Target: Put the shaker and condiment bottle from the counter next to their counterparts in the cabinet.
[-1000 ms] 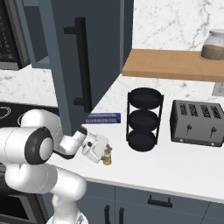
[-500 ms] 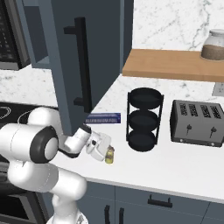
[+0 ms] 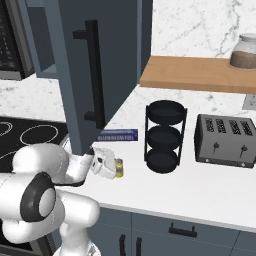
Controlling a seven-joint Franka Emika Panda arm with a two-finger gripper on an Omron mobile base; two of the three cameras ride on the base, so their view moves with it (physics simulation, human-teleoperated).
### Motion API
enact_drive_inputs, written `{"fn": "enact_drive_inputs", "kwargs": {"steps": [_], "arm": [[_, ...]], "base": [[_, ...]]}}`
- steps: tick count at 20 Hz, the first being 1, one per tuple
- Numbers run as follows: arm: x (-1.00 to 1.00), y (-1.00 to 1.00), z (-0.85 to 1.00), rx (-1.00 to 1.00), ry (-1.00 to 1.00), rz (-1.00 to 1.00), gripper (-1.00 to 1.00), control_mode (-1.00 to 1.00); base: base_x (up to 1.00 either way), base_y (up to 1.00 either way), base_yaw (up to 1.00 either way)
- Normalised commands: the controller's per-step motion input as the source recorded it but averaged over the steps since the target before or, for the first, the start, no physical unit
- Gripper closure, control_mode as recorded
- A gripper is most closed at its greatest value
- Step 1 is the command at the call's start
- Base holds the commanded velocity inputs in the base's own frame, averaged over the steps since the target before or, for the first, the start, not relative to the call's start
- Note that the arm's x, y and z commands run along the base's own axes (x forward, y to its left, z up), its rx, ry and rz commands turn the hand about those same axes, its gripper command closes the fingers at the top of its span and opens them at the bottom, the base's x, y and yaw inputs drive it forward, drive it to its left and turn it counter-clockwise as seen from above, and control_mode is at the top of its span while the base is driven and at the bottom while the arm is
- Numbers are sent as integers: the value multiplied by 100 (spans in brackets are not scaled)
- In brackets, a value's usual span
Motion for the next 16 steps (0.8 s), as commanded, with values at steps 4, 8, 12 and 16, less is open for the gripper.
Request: {"fn": "enact_drive_inputs", "kwargs": {"steps": [4, 8, 12, 16], "arm": [[-5, 60, 34, 0, -3, 29, 100, -100], [-7, 65, 49, 0, -6, 28, 100, -100], [-19, 56, 43, 0, -6, 30, 100, -100], [-31, 45, 41, 0, -10, 31, 100, -100]], "base": [[0, 0, 0], [0, 0, 0], [0, 0, 0], [0, 0, 0]]}}
